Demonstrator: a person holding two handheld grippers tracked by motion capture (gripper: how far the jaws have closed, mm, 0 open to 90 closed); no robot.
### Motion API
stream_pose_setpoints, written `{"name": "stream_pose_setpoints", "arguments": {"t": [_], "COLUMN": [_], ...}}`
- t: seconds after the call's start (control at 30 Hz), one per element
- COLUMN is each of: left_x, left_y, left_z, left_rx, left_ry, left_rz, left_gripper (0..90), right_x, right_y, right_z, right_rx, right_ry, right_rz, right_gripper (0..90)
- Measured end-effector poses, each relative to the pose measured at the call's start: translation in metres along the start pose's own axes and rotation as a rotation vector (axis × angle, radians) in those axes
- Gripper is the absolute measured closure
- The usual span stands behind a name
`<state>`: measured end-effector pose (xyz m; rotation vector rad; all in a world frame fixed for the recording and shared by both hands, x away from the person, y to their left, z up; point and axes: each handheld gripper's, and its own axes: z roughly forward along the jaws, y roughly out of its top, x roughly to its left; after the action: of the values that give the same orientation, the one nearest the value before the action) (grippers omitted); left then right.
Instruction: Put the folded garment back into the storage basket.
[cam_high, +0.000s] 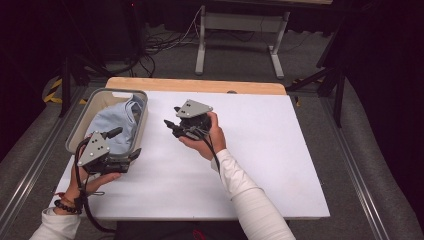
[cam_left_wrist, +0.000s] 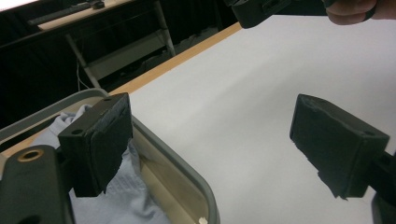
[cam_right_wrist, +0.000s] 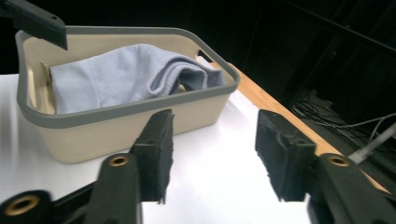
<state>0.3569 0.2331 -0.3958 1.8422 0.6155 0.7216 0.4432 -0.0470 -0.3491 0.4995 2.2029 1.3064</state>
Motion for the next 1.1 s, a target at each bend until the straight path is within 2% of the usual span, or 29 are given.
{"name": "stream_pose_setpoints", "arguments": {"t": [0.33, 0.43, 0.67, 0.77, 0.97, 1.1], "left_x": [-0.009, -0.01, -0.018, -0.019, -0.024, -0.026], "left_y": [0.002, 0.003, 0.006, 0.008, 0.011, 0.012], "left_z": [0.005, 0.006, 0.008, 0.006, 0.001, -0.001], "left_rx": [0.0, 0.003, -0.003, -0.023, -0.032, -0.045], "left_ry": [-0.031, -0.036, -0.038, -0.048, -0.037, -0.047], "left_rz": [0.016, 0.026, 0.051, 0.039, 0.062, 0.053], "left_gripper": [13.6, 13.1, 11.8, 10.7, 10.3, 9.5], "right_x": [-0.01, -0.011, -0.01, -0.01, -0.012, -0.013], "right_y": [-0.007, -0.01, -0.015, -0.018, -0.025, -0.029], "right_z": [-0.02, -0.027, -0.036, -0.039, -0.058, -0.069], "right_rx": [0.009, -0.002, 0.016, 0.024, 0.046, 0.054], "right_ry": [-0.054, -0.07, -0.114, -0.13, -0.178, -0.197], "right_rz": [0.013, 0.015, -0.011, -0.016, -0.037, -0.037], "right_gripper": [32.4, 29.3, 20.5, 19.3, 15.2, 13.5]}}
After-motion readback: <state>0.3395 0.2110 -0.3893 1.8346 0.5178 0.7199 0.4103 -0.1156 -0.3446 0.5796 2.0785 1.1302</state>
